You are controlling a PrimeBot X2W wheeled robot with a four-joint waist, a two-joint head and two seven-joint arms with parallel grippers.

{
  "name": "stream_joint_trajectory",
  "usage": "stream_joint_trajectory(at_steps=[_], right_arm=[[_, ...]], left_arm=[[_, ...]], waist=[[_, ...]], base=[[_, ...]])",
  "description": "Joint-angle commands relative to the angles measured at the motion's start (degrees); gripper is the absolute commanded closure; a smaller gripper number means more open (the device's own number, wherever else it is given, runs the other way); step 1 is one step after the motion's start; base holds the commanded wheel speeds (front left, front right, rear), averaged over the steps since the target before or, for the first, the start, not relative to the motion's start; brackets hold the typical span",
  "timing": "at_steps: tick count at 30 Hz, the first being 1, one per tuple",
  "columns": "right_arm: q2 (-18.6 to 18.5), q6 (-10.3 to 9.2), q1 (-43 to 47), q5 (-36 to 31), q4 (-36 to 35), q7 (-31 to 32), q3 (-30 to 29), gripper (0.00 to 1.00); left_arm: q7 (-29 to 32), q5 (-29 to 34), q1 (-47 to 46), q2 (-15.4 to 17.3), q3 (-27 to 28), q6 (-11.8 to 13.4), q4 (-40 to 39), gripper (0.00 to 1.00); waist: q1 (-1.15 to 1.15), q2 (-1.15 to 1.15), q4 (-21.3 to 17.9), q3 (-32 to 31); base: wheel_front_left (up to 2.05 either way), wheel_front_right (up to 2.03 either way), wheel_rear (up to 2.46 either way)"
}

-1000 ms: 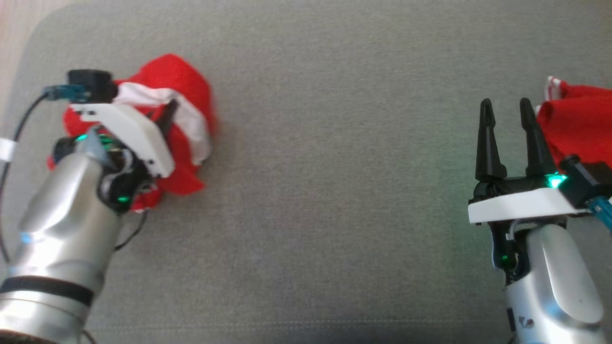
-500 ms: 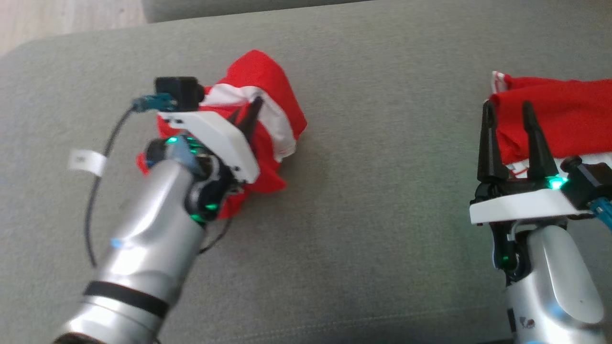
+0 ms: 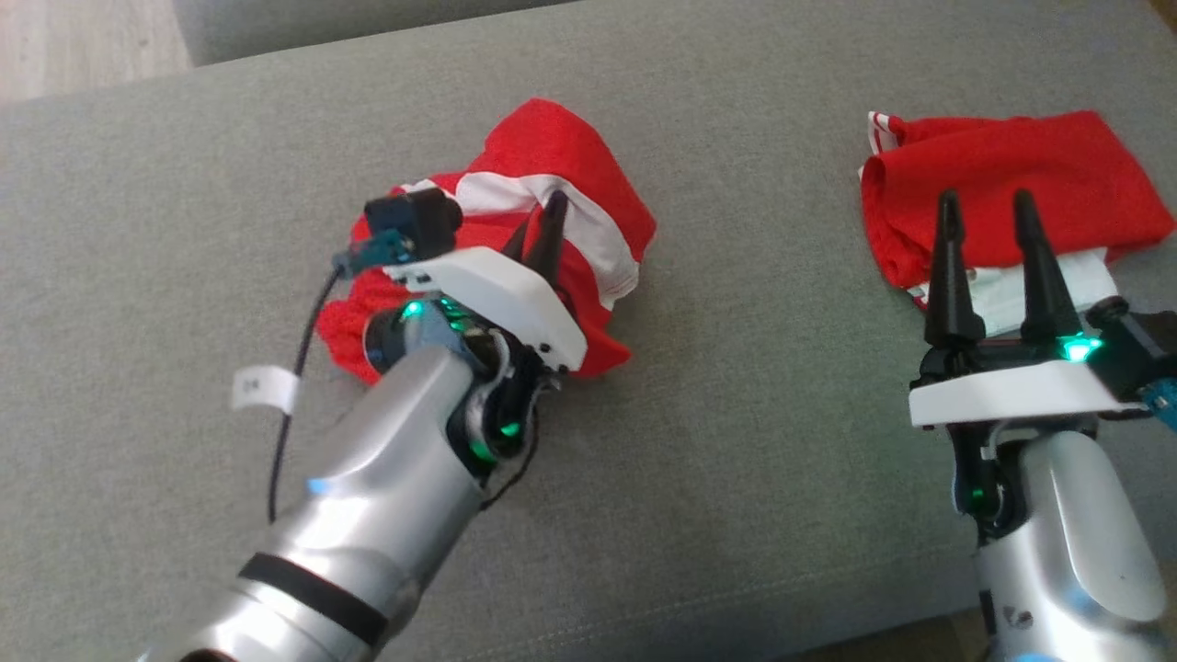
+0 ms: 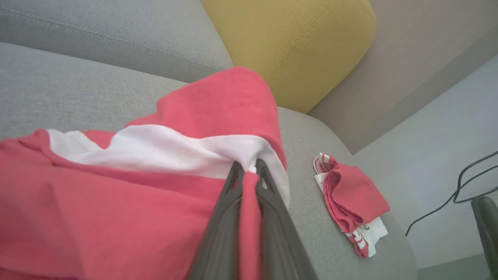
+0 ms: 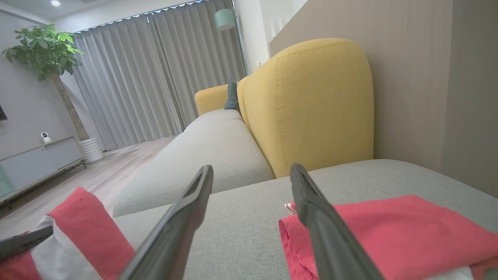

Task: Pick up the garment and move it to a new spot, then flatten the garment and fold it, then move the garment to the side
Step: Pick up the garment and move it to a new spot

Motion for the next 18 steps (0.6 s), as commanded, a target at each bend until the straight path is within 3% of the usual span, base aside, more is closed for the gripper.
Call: stream_joint_trajectory(at_steps=[1,4,5,6,12,18], right_arm=[[-0.1,-0.05,-1.9,-0.3,-2.3,-0.6,0.8,0.00],[-0.1,-0.05,-2.2,-0.3,-2.4,-0.6,0.2,0.00],[-0.1,-0.05,-2.2,-0.3,-2.4,-0.6,0.0,0.00],[-0.1,-0.05,-2.2,-0.4,-2.4,-0.6,-0.3,0.00],[-0.1,-0.05,-1.9,-1.0,-2.3,-0.6,-1.9,0.00],[-0.1,-0.05,-1.3,-1.9,-1.9,-0.6,-3.4,0.00]], left_arm=[[-2.6,-1.8,-2.6,0.8,-0.3,1.6,-2.2,1.00],[-5.1,-5.0,-3.0,0.8,-4.1,4.1,-2.4,1.00],[-5.3,-5.8,-3.0,0.8,-5.9,4.5,-2.3,0.58],[-5.4,-6.4,-3.0,0.8,-7.8,4.7,-2.2,0.00],[-6.3,-8.8,-3.9,0.7,-14.5,5.0,-0.5,0.00],[-7.2,-6.7,-6.0,1.1,-12.4,4.7,1.9,0.00]], waist=[[0.00,0.00,-0.4,0.4],[0.00,0.00,-0.6,0.5],[0.00,0.00,-0.6,0.6],[0.00,0.00,-0.5,0.6],[0.00,0.00,1.5,0.2],[0.00,0.00,4.6,-1.4]], base=[[0.00,0.00,0.00],[0.00,0.00,0.00],[0.00,0.00,0.00],[0.00,0.00,0.00],[0.00,0.00,0.00],[0.00,0.00,0.00]])
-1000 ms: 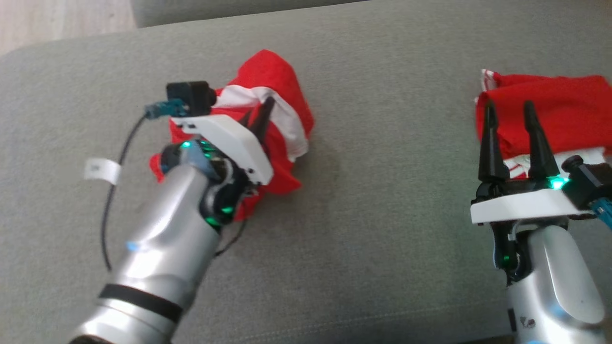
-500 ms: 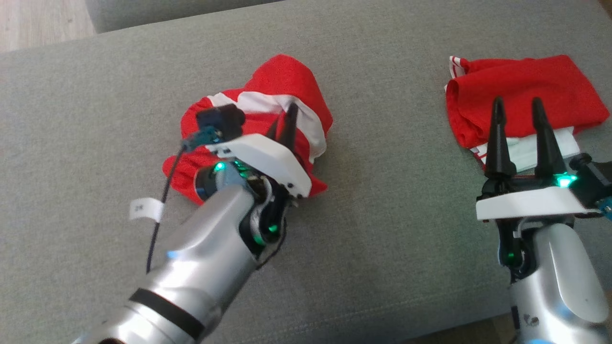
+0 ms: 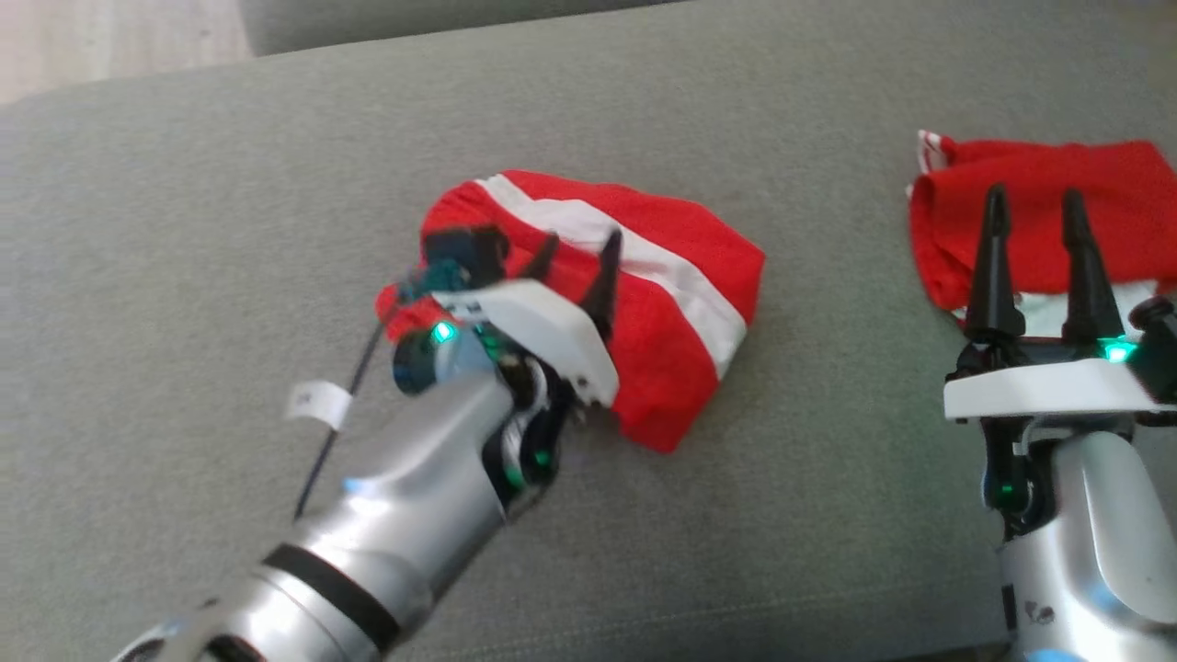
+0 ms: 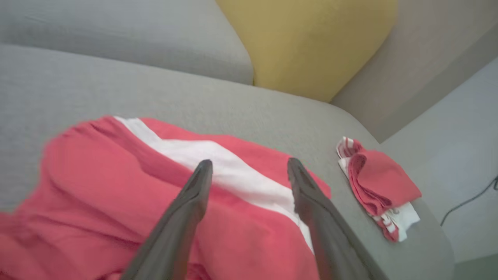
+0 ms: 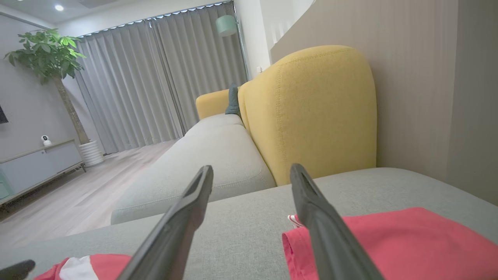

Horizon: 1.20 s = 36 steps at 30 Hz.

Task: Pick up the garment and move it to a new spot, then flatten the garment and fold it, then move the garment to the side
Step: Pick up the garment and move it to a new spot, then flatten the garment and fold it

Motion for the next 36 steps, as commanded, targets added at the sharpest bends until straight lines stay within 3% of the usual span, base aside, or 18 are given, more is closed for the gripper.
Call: stream_joint_trajectory(at_steps=[1,7,11,15,19,24,29,36], right_arm=[[-0.1,-0.05,-1.2,-0.5,-1.7,-0.6,1.0,0.00],[-0.1,-0.05,0.1,-1.3,-1.3,-0.6,0.2,0.00],[-0.1,-0.05,1.1,-1.6,-1.1,-0.6,0.1,0.00],[-0.1,-0.05,2.4,-1.2,-0.8,-0.6,1.0,0.00],[-0.1,-0.05,4.5,-0.1,-0.2,-0.6,3.4,0.00],[-0.1,-0.05,5.3,0.5,-0.1,-0.6,4.5,0.00],[-0.1,-0.05,4.4,0.4,-0.3,-0.6,4.8,0.00],[-0.1,-0.05,2.3,0.4,-1.4,-0.6,4.3,0.00]], left_arm=[[-0.7,1.1,-3.5,0.9,2.7,0.0,-1.1,0.00],[-0.8,11.0,-1.8,7.3,14.0,0.2,-6.2,0.00],[-0.8,17.0,4.1,12.1,22.6,-0.5,-12.5,0.00],[-0.8,22.0,12.6,14.6,31.2,-1.7,-19.7,0.00],[-0.8,26.8,23.6,12.4,39.8,-3.9,-26.8,0.00],[-0.8,30.3,29.3,8.3,45.0,-6.9,-28.7,0.00],[-0.8,33.1,28.7,7.0,46.0,-9.9,-26.4,0.00],[4.3,34.8,20.6,9.1,41.9,-14.2,-20.7,0.00]], waist=[[0.00,0.00,1.2,-0.8],[0.00,0.00,4.4,-2.6],[0.00,0.00,6.0,-3.4],[0.00,0.00,7.0,-3.6],[0.00,0.00,7.9,-3.9],[0.00,0.00,8.2,-4.0],[0.00,0.00,7.2,-3.3],[0.00,0.00,3.1,-0.3]], base=[[0.00,0.00,0.00],[0.00,0.00,0.00],[0.00,0.00,0.00],[0.00,0.00,0.00],[0.00,0.00,0.00],[0.00,0.00,0.00],[0.00,0.00,0.00],[0.00,0.00,0.00]])
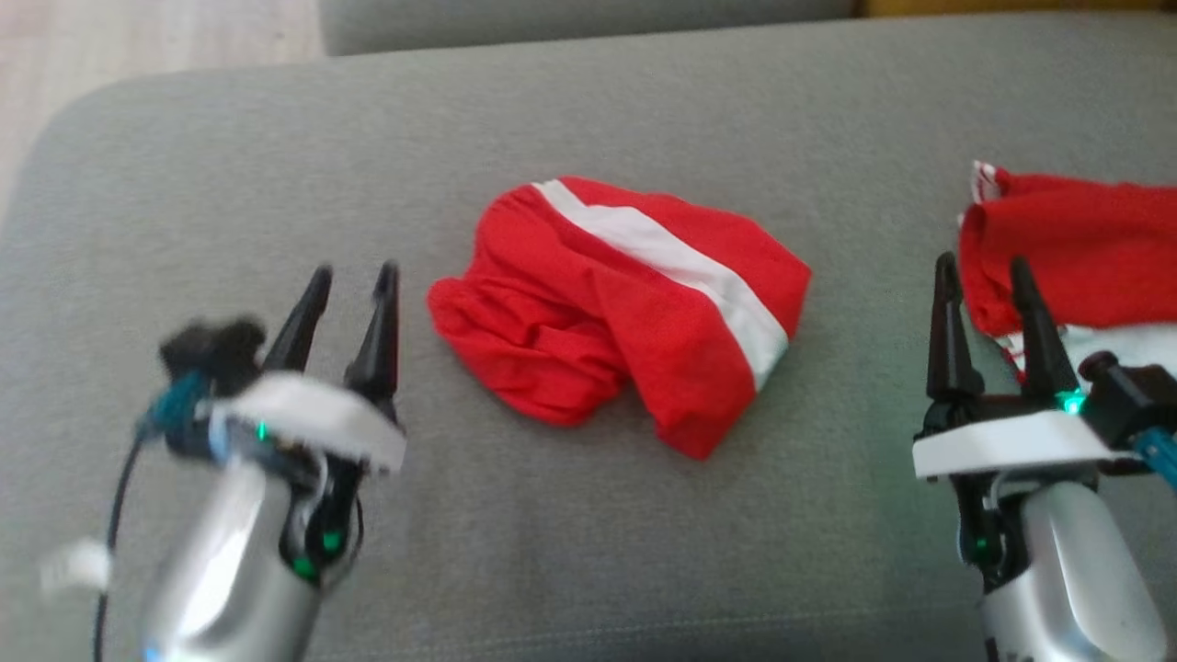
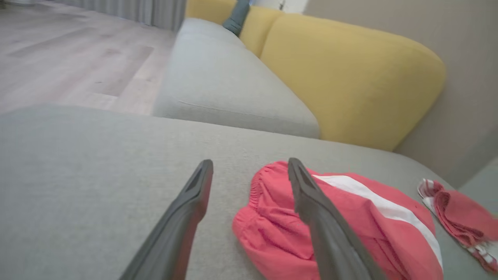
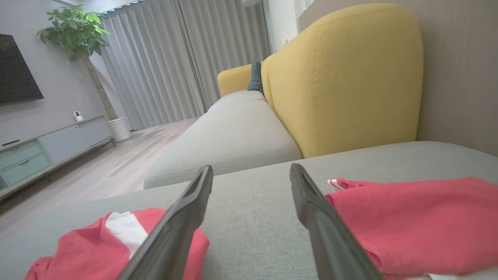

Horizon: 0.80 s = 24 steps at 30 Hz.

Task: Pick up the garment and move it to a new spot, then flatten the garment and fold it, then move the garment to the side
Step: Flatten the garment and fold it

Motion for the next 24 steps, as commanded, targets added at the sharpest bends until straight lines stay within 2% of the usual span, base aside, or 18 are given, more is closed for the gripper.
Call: stream_joint_trajectory(at_steps=[1,6,8,12,18,21,24], right_arm=[[-0.2,-0.05,-3.4,0.0,-2.5,-0.6,1.0,0.00],[-0.2,-0.05,-5.1,-0.2,-4.0,-0.6,0.5,0.00],[-0.2,-0.05,-5.4,-0.1,-4.3,-0.6,0.4,0.00],[-0.2,-0.05,-6.5,0.2,-5.4,-0.6,0.4,0.00],[-0.2,-0.05,-8.0,1.6,-6.5,-0.6,1.8,0.00],[-0.2,-0.05,-8.2,2.3,-7.1,-0.6,2.3,0.00],[-0.2,-0.05,-8.2,3.0,-7.4,-0.6,2.7,0.00]], left_arm=[[2.2,1.0,-7.0,2.3,0.8,-1.4,-0.8,0.00],[11.0,-0.3,-17.4,3.9,-1.3,-4.9,3.2,0.00],[12.9,-0.5,-19.6,4.4,-1.7,-5.3,4.3,0.00],[21.5,-2.0,-27.4,6.5,-3.8,-6.7,9.6,0.00],[36.3,-5.5,-36.3,11.8,-7.6,-7.4,16.3,0.00],[43.6,-7.9,-39.4,14.5,-11.2,-7.5,16.8,0.00],[48.4,-10.2,-41.8,17.0,-13.8,-7.5,16.8,0.00]], waist=[[0.00,0.00,-2.5,2.1],[0.00,0.00,-6.0,5.0],[0.00,0.00,-6.7,5.5],[0.00,0.00,-9.6,7.7],[0.00,0.00,-14.0,10.6],[0.00,0.00,-15.5,12.0],[0.00,0.00,-16.6,13.1]], base=[[0.00,0.00,0.00],[0.00,0.00,0.00],[0.00,0.00,0.00],[0.00,0.00,0.00],[0.00,0.00,0.00],[0.00,0.00,0.00],[0.00,0.00,0.00]])
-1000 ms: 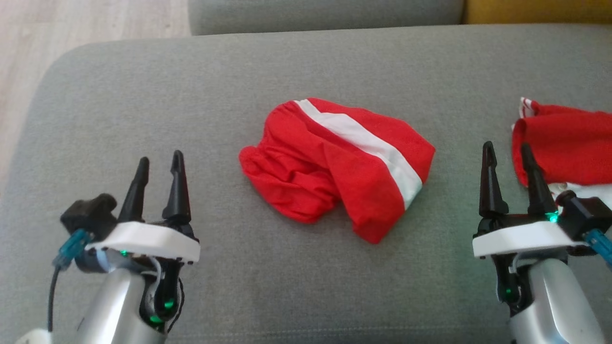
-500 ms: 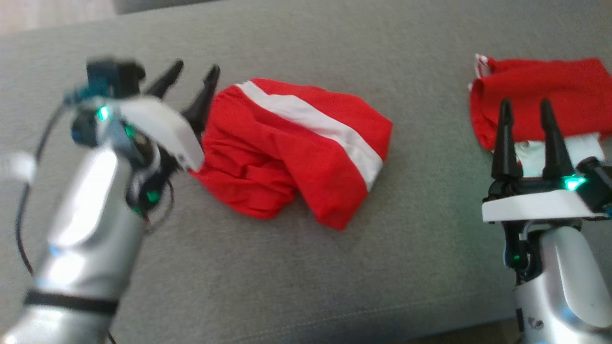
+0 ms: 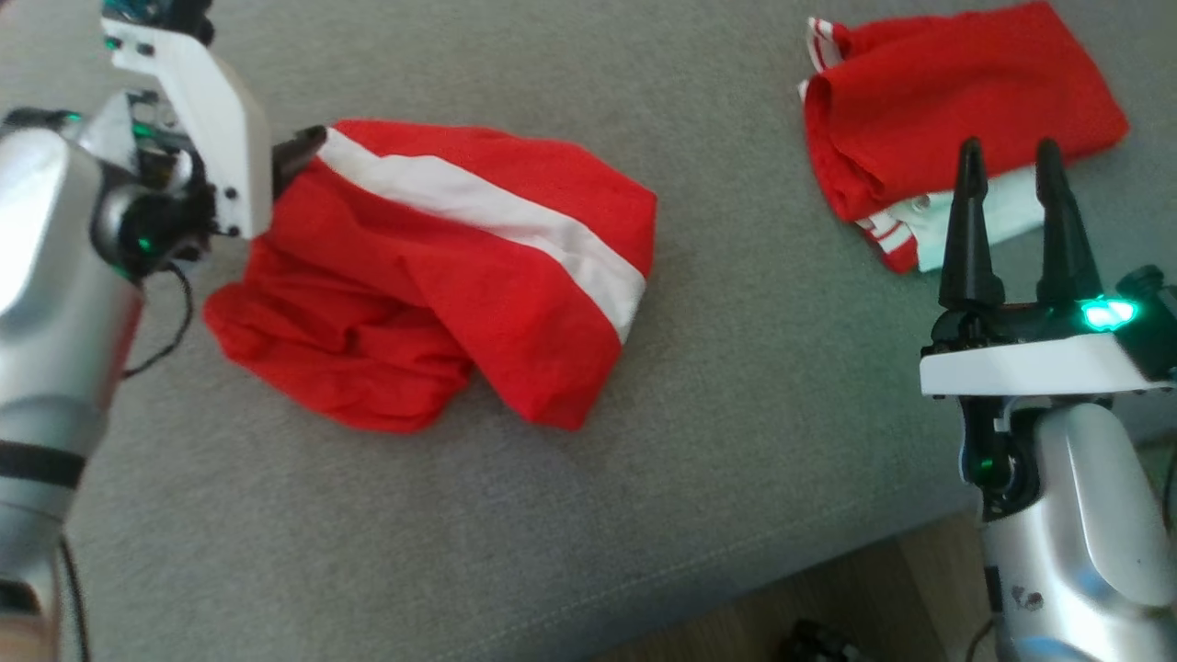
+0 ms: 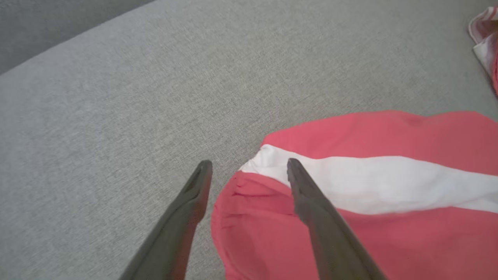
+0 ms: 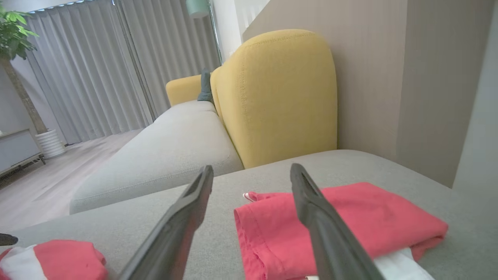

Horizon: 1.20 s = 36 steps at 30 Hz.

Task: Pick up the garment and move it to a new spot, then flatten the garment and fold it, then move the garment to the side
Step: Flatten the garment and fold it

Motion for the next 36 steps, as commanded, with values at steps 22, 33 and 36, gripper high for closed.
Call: stream_joint_trajectory(at_steps=[22,33,36], right_arm=[[-0.2,-0.05,-1.8,2.0,-1.6,-0.6,2.7,0.00],[-0.2,-0.05,-2.3,2.3,-0.4,-0.6,2.7,0.00],[-0.2,-0.05,-2.1,2.2,-0.1,-0.6,2.5,0.00]], left_arm=[[5.1,-8.4,-7.1,3.8,-3.4,-0.3,0.4,1.00],[-15.5,-9.2,-12.7,-2.7,-0.4,-0.3,-2.5,1.00],[-21.5,-10.0,-14.9,-5.5,0.5,-0.3,-3.1,1.00]], waist=[[0.00,0.00,-2.8,2.3],[0.00,0.00,-2.8,-0.6],[0.00,0.00,-2.6,-2.2]], base=[[0.00,0.00,0.00],[0.00,0.00,0.00],[0.00,0.00,0.00]])
